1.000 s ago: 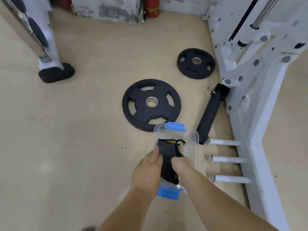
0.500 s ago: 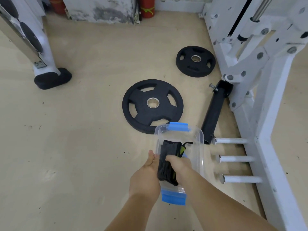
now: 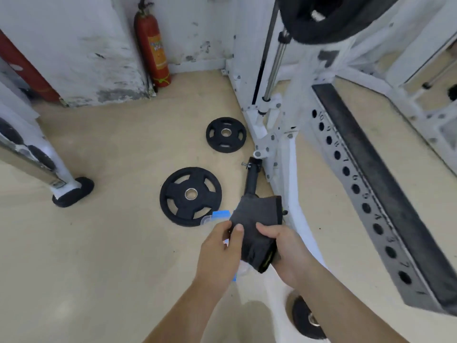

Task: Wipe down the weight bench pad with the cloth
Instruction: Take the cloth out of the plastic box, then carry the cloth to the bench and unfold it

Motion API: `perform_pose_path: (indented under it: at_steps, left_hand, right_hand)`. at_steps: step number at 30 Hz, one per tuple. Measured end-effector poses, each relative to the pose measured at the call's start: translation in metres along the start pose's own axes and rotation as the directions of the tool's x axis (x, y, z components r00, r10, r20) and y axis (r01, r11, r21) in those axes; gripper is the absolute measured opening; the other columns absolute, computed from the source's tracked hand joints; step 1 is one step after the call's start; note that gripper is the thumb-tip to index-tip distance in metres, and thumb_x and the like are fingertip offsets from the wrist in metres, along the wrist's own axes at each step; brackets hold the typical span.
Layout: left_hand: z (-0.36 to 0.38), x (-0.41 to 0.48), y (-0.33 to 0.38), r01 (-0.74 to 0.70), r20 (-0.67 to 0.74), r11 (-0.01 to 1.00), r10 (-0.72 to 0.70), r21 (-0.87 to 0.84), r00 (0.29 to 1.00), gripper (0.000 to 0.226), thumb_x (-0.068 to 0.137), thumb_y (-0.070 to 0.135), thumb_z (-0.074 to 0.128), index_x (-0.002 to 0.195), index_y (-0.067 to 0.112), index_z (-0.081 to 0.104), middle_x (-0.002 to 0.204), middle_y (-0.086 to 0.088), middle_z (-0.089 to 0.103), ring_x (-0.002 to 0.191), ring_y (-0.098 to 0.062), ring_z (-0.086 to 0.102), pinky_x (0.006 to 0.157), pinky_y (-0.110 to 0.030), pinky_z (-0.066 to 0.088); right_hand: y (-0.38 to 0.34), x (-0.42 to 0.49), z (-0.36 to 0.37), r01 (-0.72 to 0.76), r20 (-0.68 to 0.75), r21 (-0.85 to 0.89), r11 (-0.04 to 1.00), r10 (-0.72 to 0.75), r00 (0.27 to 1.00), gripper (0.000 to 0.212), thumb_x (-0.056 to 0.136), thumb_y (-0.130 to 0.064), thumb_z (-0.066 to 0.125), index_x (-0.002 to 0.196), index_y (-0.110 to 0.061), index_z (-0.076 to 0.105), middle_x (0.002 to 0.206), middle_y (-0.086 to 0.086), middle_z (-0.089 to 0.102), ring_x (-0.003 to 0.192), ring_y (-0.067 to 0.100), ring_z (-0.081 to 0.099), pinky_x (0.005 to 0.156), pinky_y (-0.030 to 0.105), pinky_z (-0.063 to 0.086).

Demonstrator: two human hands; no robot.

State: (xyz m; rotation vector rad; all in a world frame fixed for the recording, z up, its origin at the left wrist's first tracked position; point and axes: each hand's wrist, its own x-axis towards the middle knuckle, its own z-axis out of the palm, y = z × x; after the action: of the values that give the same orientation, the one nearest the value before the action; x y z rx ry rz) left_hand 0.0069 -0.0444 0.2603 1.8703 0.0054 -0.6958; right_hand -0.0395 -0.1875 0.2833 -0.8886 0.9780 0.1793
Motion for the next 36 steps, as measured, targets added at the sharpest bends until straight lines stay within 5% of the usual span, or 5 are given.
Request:
perform_pose_path:
  at_steps: [7, 12, 16, 25, 36]
  left_hand:
    - [0.021, -0.185, 0.229, -0.322, 0.125, 0.903, 0.298, 0.283, 0.946, 0.056, 0.089, 0.035, 0.07, 0.142, 0.026, 0.051, 0.145, 0.017, 0.038, 0.126, 0.017, 0.031, 0.094, 0.006, 0.023]
    - [0.046, -0.301, 0.307, -0.433, 0.291, 0.882, 0.372, 0.186, 0.882, 0.04, 0.091, 0.021, 0.066, 0.131, 0.027, 0.06, 0.129, 0.017, 0.048, 0.124, -0.001, 0.049, 0.099, -0.013, 0.044]
    - [0.064, -0.357, 0.325, -0.351, 0.499, 0.935, 0.284, 0.045, 0.819, 0.036, 0.096, 0.02, 0.063, 0.131, 0.029, 0.058, 0.126, 0.016, 0.053, 0.113, 0.009, 0.055, 0.084, -0.004, 0.046]
    - [0.151, -0.506, 0.308, -0.401, 0.891, 0.909, 0.084, 0.115, 0.446, 0.018, 0.092, 0.032, 0.067, 0.103, 0.043, 0.059, 0.114, 0.01, 0.067, 0.096, -0.013, 0.072, 0.085, -0.045, 0.061]
    - [0.327, -0.805, 0.231, -0.712, 0.962, 0.702, -0.205, 0.016, -0.18, 0.031, 0.082, 0.049, 0.069, 0.112, 0.047, 0.059, 0.115, 0.02, 0.054, 0.099, 0.016, 0.055, 0.081, -0.019, 0.048]
  right_hand:
    - [-0.132, -0.272, -0.027, 0.163, -0.07, 0.085, 0.983, -0.157, 0.985, 0.036, 0.101, -0.032, 0.062, 0.134, -0.018, 0.065, 0.126, 0.011, 0.076, 0.117, 0.03, 0.072, 0.106, 0.052, 0.052]
    - [-0.169, -0.419, -0.063, 0.237, -0.149, -0.007, 0.971, -0.235, 0.96, 0.023, 0.099, -0.028, 0.066, 0.119, -0.018, 0.073, 0.11, 0.011, 0.08, 0.099, 0.029, 0.078, 0.07, 0.042, 0.064]
    - [-0.151, -0.489, -0.1, 0.288, -0.291, -0.01, 0.958, -0.278, 0.915, 0.025, 0.096, -0.026, 0.071, 0.117, -0.013, 0.073, 0.112, 0.012, 0.08, 0.103, 0.029, 0.077, 0.094, 0.047, 0.061]
    - [-0.019, -0.651, -0.208, 0.446, -0.632, 0.296, 0.845, -0.177, 0.754, 0.04, 0.092, -0.034, 0.07, 0.123, -0.009, 0.069, 0.121, 0.018, 0.076, 0.114, 0.038, 0.072, 0.106, 0.06, 0.051]
    - [0.185, -0.885, -0.367, 0.687, -0.893, 0.425, 0.589, 0.149, 0.424, 0.039, 0.098, -0.041, 0.055, 0.105, -0.006, 0.069, 0.096, 0.014, 0.078, 0.084, 0.029, 0.078, 0.079, 0.044, 0.062]
